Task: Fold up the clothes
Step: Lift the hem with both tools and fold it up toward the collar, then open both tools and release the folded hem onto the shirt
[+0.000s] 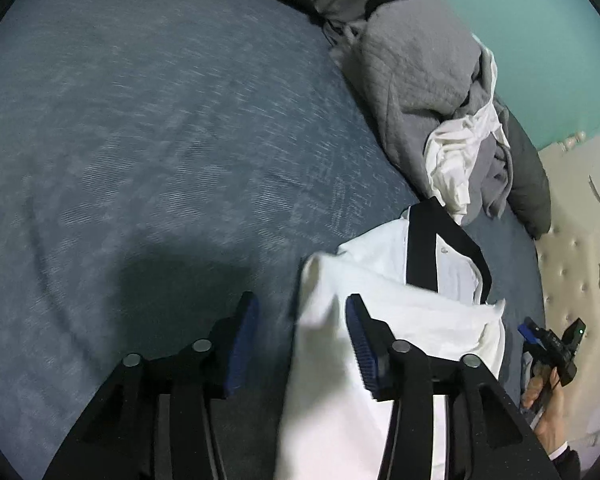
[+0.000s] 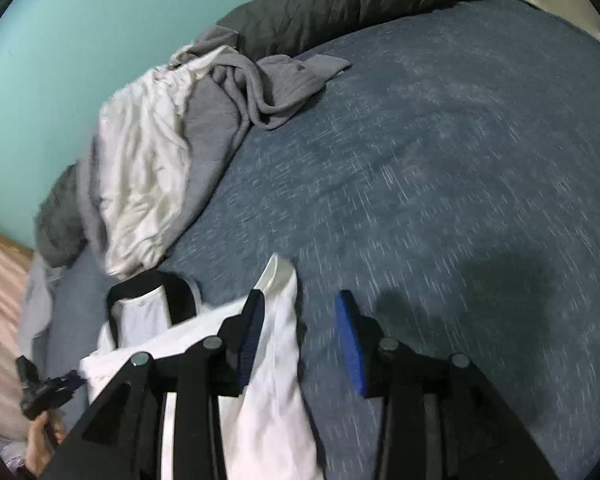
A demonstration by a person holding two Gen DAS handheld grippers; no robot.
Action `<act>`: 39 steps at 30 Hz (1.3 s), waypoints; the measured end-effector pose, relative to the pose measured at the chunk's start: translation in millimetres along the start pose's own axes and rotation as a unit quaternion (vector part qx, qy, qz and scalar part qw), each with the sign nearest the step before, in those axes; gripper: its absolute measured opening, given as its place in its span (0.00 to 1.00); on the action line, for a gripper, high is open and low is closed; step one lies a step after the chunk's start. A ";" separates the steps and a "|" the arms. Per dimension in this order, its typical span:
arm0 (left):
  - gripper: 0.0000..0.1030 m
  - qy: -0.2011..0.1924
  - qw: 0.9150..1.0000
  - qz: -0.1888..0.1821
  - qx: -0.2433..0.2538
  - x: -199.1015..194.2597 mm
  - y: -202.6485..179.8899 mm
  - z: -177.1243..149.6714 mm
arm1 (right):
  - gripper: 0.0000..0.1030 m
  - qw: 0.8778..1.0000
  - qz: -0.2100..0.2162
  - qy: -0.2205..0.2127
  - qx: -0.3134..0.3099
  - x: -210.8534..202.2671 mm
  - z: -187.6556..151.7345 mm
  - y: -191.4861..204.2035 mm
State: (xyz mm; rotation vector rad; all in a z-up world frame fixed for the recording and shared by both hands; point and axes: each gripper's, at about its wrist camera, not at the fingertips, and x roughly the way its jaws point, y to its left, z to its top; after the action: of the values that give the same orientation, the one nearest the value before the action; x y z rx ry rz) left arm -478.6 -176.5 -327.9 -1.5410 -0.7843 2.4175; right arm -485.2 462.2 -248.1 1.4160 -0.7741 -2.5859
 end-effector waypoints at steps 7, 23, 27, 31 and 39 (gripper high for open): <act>0.56 0.030 0.999 -0.026 0.028 -42.3 16.8 -75.1 | 0.36 0.995 0.059 0.075 -0.033 -43.2 -103.0 -11.1; 0.52 0.082 0.994 -0.025 0.067 -58.2 28.4 -186.5 | 0.39 0.991 0.069 0.109 -0.017 -53.0 -203.7 -34.2; 0.23 0.093 0.993 -0.022 0.070 -50.3 26.6 -189.4 | 0.14 0.989 0.065 0.124 -0.041 -49.2 -206.1 -25.2; 0.08 0.094 0.993 -0.018 0.072 -52.4 29.9 -190.9 | 0.06 0.987 0.066 0.130 -0.061 -52.7 -200.6 -20.2; 0.06 0.087 0.994 -0.009 0.065 -62.9 41.8 -187.4 | 0.05 0.985 0.032 0.140 -0.098 -68.2 -184.2 -33.5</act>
State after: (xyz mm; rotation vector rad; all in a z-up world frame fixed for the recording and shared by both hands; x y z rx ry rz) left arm -279.3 -174.1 -361.0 -1.6587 -0.5923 2.2343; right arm -292.2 441.5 -293.2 1.6149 -0.5019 -2.2730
